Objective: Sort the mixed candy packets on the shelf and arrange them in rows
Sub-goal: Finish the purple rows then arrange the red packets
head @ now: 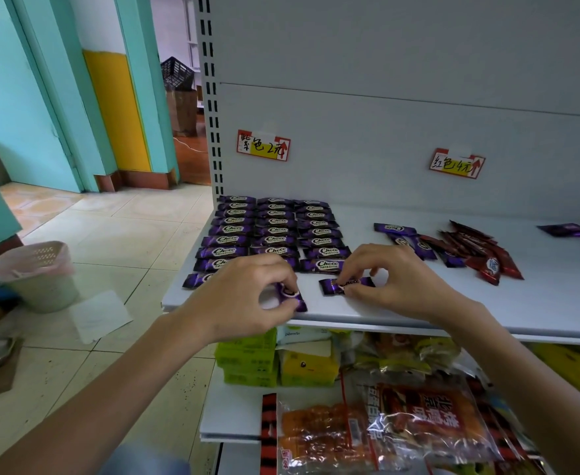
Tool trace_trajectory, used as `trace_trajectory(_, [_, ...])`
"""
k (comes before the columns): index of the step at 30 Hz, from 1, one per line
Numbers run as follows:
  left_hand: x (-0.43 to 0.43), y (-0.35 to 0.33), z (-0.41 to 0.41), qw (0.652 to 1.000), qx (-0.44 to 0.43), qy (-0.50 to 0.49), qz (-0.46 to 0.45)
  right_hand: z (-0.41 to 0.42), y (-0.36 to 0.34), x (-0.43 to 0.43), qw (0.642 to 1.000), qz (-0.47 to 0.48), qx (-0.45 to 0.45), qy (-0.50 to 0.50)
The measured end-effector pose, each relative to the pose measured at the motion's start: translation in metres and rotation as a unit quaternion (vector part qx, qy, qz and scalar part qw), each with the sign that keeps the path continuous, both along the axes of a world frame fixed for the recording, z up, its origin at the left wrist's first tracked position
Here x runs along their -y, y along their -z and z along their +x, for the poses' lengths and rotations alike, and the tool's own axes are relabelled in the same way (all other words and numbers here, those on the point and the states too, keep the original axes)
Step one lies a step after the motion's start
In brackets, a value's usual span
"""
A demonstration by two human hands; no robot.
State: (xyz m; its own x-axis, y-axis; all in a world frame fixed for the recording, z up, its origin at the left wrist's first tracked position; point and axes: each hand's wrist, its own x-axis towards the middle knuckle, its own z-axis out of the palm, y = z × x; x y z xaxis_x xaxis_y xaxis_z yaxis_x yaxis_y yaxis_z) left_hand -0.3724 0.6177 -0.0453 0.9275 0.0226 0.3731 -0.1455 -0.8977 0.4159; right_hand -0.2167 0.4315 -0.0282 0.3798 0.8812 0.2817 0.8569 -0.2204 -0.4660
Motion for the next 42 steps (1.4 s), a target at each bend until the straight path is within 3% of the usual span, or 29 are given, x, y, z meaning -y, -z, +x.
trace_trajectory(6, [0.002, 0.006, 0.000, 0.996, 0.047, -0.010, 0.076, 0.000, 0.001, 0.002, 1.000, -0.002, -0.005, -0.002])
trace_trajectory(19, [-0.003, 0.005, -0.004, 0.999, 0.041, 0.002, 0.017, -0.002, 0.002, 0.002, 1.000, 0.010, 0.003, 0.001])
trace_trajectory(42, [-0.017, 0.004, 0.006, 0.998, 0.055, -0.032, 0.019, -0.009, 0.006, -0.013, 0.999, 0.045, 0.015, -0.001])
